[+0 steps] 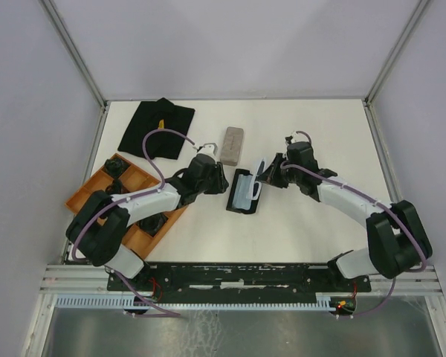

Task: Organize the sunglasses
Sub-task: Adjust the sunglasses case at the center of the board, then place the sunglasses in the sunglasses case.

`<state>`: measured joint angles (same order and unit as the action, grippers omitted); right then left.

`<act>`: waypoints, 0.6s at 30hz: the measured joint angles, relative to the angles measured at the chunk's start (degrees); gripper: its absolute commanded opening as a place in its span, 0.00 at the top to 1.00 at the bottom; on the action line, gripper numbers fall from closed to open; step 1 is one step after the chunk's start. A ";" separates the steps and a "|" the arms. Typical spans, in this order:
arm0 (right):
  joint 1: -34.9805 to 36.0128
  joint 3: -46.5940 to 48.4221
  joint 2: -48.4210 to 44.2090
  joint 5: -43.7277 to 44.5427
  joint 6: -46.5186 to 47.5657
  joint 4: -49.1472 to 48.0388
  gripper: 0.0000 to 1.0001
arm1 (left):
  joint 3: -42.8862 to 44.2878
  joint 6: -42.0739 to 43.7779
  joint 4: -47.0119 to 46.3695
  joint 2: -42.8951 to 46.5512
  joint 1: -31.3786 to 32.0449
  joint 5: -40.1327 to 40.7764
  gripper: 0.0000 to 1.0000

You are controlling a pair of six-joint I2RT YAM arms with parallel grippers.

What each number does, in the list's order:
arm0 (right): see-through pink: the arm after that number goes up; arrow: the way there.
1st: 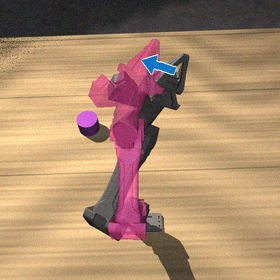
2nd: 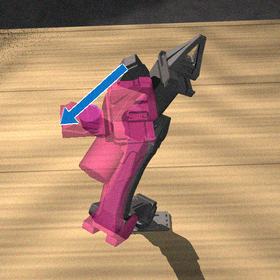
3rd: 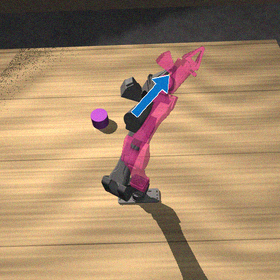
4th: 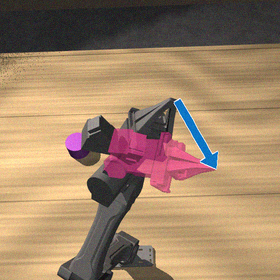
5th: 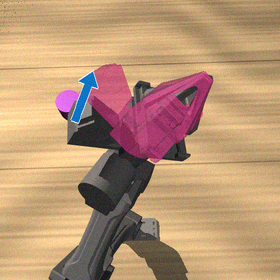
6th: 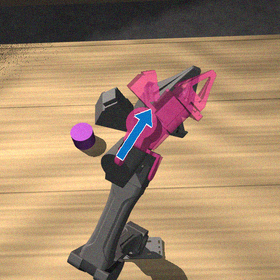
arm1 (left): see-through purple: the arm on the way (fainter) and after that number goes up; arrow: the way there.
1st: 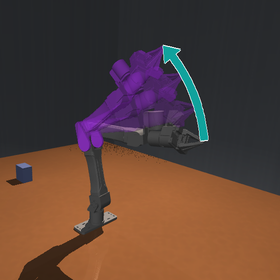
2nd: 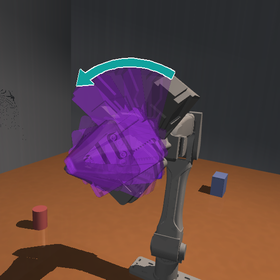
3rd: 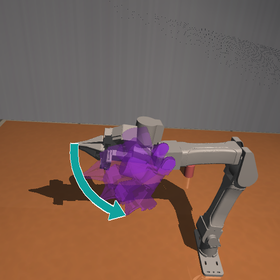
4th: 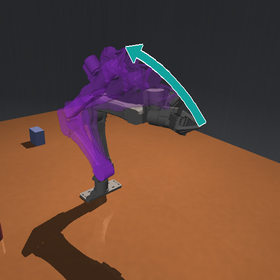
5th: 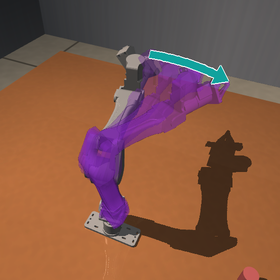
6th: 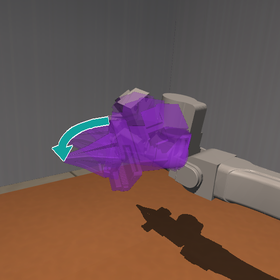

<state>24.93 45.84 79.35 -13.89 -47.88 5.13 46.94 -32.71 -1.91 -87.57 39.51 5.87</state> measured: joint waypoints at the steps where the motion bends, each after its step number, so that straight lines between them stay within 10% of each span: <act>1: 0.07 -0.04 1.29 -0.26 -0.72 -0.90 1.00 | -0.15 0.00 0.02 -0.09 0.00 0.02 0.56; 18: 0.57 -0.13 8.63 -1.77 -3.89 -4.66 1.00 | -0.28 0.13 0.66 -5.77 2.34 0.33 0.59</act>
<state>25.50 45.71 87.99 -15.66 -51.77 0.47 46.65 -32.58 -1.26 -93.34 41.85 6.20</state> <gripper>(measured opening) 0.022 0.417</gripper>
